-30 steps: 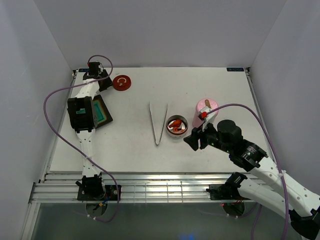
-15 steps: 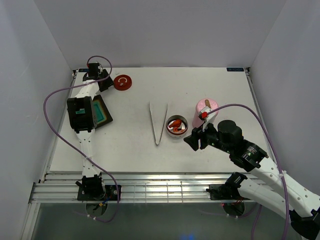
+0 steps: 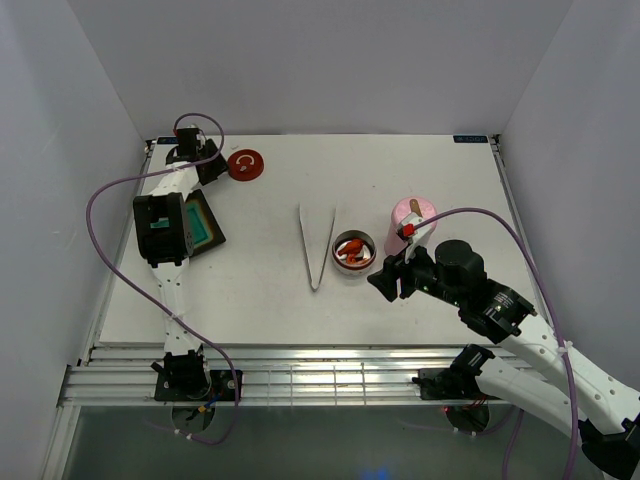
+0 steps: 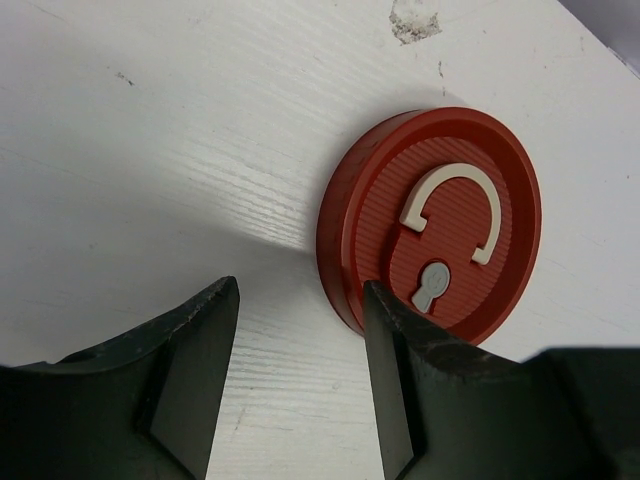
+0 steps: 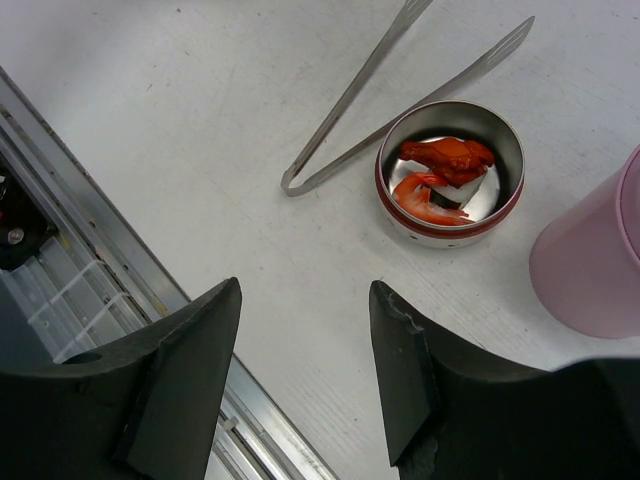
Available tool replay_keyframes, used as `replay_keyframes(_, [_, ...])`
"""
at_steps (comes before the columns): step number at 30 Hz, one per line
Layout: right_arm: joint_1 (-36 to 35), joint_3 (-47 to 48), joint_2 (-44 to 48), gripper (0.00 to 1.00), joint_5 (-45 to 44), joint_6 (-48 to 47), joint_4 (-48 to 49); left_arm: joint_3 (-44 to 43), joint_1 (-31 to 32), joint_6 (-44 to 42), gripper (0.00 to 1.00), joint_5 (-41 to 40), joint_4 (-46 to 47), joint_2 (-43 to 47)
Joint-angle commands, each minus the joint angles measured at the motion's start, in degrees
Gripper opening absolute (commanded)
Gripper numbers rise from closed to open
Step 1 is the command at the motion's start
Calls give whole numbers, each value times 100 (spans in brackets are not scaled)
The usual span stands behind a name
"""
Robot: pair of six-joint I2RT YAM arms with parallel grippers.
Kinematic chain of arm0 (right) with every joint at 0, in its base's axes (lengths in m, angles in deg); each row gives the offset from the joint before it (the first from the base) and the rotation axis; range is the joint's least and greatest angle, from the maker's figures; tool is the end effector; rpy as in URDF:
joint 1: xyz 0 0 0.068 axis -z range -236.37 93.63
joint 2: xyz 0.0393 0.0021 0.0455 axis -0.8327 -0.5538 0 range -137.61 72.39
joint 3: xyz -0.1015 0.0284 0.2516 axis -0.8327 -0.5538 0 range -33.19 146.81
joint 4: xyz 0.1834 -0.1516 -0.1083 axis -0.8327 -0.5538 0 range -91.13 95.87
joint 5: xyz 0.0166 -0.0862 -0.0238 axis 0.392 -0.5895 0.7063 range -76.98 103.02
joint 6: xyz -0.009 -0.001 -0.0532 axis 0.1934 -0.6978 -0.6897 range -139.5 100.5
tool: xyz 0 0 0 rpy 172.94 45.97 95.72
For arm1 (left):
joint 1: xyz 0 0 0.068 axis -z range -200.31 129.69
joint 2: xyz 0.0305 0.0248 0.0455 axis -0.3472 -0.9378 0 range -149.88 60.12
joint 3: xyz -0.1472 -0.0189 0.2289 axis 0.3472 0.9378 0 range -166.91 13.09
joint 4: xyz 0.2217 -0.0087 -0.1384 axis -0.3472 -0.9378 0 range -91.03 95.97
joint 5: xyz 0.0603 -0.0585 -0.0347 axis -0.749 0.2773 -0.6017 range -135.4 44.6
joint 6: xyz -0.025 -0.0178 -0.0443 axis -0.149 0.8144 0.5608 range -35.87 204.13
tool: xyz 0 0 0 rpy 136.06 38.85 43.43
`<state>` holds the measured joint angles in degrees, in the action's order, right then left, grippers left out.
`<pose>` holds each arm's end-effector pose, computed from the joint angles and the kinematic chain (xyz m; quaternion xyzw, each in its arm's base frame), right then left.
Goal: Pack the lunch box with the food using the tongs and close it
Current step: Move the box lid to the center of the board.
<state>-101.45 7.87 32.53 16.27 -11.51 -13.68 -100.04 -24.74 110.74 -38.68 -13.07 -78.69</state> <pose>0.1152 0.1183 0.3133 -0.2734 0.7631 0.2819 0.5132 0.5419 0.0376 0.1583 -0.2248 0.8938 -0.1270 0.3666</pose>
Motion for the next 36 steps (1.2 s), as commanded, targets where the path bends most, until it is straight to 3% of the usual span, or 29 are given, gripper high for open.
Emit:
replay_keyframes(1, [-18,-28,-5,60,-17,-113,250,-175,3,116,63,84,-2,398])
replay_keyframes(15, [-18,-133,110,60,115,-113,329,-219,240,116,62,57,-46,82])
replay_keyframes(19, [-18,-142,145,61,124,-113,320,-501,284,177,60,-180,-747,-85])
replay_keyframes(26, [-18,-98,232,61,194,-113,215,-27,355,160,53,-259,-943,90])
replay_keyframes(36, [-18,-177,540,61,264,-8,83,684,355,265,53,-101,-882,450])
